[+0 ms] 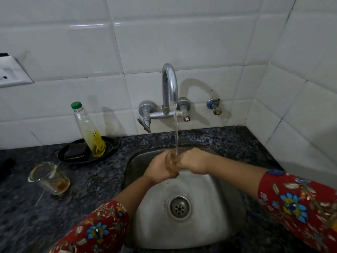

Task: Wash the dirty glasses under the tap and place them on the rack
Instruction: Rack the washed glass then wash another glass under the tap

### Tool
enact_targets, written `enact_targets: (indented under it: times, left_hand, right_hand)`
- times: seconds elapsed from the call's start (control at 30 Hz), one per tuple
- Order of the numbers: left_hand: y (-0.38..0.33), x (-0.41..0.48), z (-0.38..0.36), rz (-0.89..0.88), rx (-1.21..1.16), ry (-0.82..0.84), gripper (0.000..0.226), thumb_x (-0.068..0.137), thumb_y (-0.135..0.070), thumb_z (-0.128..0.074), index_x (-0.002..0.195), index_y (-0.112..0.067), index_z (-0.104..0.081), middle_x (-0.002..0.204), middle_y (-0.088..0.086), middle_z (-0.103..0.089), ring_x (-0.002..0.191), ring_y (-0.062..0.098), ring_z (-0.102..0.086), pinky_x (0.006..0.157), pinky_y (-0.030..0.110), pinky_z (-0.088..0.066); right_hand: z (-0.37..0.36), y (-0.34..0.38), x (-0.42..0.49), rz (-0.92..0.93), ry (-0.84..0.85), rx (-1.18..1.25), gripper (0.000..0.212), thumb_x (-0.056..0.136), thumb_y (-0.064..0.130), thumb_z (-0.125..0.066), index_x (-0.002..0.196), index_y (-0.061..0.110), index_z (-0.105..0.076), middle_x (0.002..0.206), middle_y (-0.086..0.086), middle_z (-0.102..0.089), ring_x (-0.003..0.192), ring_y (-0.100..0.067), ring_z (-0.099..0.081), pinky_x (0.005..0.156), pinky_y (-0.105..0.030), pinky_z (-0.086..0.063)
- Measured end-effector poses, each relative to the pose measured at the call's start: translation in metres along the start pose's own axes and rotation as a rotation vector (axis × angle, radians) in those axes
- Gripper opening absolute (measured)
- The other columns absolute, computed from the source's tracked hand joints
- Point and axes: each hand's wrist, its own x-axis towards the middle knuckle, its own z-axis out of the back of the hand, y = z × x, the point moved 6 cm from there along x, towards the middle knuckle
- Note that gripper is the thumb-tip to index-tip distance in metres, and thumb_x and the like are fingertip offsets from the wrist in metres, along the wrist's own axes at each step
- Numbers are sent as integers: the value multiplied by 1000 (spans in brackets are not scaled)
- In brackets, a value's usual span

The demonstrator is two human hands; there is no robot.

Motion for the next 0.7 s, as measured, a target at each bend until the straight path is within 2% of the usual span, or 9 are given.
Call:
enact_targets:
  times: [0.07, 0.13, 0.27, 0.33, 0.47, 0.5, 0.57, 0.63, 0.7]
  left_hand:
    - [3, -2, -3, 41, 11, -114, 41, 62, -41, -72, 99, -49, -57, 104, -21, -67, 101, 3, -64, 93, 32, -52]
    - [11, -6, -7, 72, -69, -166, 44, 64, -38, -76, 105, -45, -59, 104, -19, -69, 101, 3, -65, 93, 35, -53]
    - [15, -5, -1, 19, -128, -7, 66, 61, -14, -88, 110, -44, -57, 113, -10, -67, 106, 4, -65, 94, 27, -52]
    - [13, -2, 2, 31, -94, 60, 71, 59, -14, -89, 114, -42, -53, 113, -12, -64, 107, 1, -63, 92, 22, -50]
    - [12, -5, -1, 89, -10, -81, 53, 57, -39, -78, 105, -48, -57, 105, -18, -69, 102, 3, -65, 93, 30, -52]
    - [15, -7, -2, 103, -58, -126, 53, 57, -40, -79, 106, -46, -59, 105, -19, -70, 102, 3, -65, 93, 31, -52]
    - [21, -9, -1, 84, -176, -138, 62, 56, -29, -85, 112, -41, -60, 108, -14, -70, 104, 5, -66, 94, 34, -53]
    - [19, -7, 3, 32, -163, -60, 70, 56, -17, -88, 114, -43, -57, 111, -16, -67, 108, 4, -64, 97, 23, -50]
    - [16, -6, 5, 54, -118, -8, 69, 58, -14, -85, 110, -46, -54, 109, -19, -65, 107, 4, -64, 95, 20, -50]
  right_hand:
    - [-13, 5, 8, -141, 125, 268, 20, 86, 15, -53, 101, 11, -65, 104, -13, -66, 94, -31, -63, 77, -34, -52]
    - [-14, 12, 11, -149, 116, 348, 19, 88, 18, -52, 99, 8, -64, 102, -15, -67, 93, -32, -63, 79, -37, -53]
    - [0, 9, -3, 60, 37, -85, 24, 92, 6, -46, 111, 11, -59, 108, -10, -64, 90, -30, -64, 64, -34, -44]
    - [-4, 0, -3, 67, 14, -162, 27, 92, 5, -45, 112, 14, -61, 110, -6, -64, 90, -28, -63, 65, -34, -48]
    - [-9, 14, 6, -67, 64, 364, 12, 88, 8, -49, 86, 12, -61, 80, 0, -57, 81, -23, -57, 68, -33, -41]
    - [-6, 17, 6, -55, 37, 421, 12, 89, 9, -50, 87, 11, -61, 81, -1, -58, 82, -23, -57, 69, -31, -40]
    - [4, 13, 1, -11, -13, 283, 18, 92, 10, -49, 104, 12, -62, 99, -4, -63, 90, -23, -60, 71, -30, -42]
    - [2, 7, -1, 49, -57, 29, 26, 92, 8, -48, 113, 17, -61, 110, -4, -64, 95, -24, -63, 73, -31, -48]
    - [-8, 3, 1, 18, -91, -3, 29, 90, 6, -48, 114, 18, -61, 113, -4, -64, 98, -25, -64, 77, -35, -53]
